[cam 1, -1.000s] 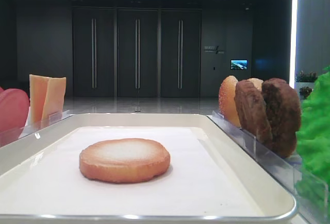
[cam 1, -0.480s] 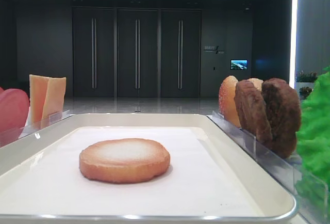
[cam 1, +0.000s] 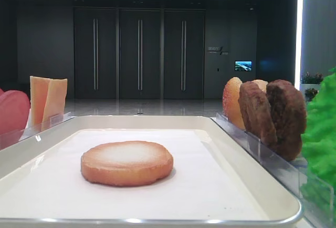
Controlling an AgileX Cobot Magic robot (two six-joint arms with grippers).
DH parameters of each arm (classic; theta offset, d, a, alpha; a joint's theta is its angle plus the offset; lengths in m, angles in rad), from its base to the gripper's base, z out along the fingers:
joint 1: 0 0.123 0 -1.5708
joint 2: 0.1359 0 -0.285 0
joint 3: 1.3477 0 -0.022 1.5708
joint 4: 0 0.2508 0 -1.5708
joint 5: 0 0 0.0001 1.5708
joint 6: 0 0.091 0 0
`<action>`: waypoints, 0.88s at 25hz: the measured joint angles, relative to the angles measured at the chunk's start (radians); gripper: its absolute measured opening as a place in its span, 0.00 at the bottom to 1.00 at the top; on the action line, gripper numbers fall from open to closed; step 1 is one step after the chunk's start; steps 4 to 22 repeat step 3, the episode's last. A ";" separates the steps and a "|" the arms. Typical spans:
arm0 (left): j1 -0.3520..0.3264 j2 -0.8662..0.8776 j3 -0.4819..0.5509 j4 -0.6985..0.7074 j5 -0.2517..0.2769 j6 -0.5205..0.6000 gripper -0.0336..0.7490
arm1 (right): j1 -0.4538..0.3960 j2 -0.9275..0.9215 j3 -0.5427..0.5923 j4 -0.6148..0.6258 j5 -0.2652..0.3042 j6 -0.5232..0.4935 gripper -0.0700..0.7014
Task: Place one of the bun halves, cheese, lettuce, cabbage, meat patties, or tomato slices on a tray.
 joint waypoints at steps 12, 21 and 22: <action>0.000 0.000 0.000 0.000 0.000 0.000 0.72 | 0.000 0.000 0.000 0.000 0.000 0.000 0.62; 0.000 0.000 0.000 0.000 0.000 0.000 0.72 | 0.000 0.000 0.000 0.000 0.000 0.000 0.62; 0.000 0.000 0.000 0.000 0.000 0.000 0.72 | 0.000 0.000 0.000 0.000 0.000 0.000 0.62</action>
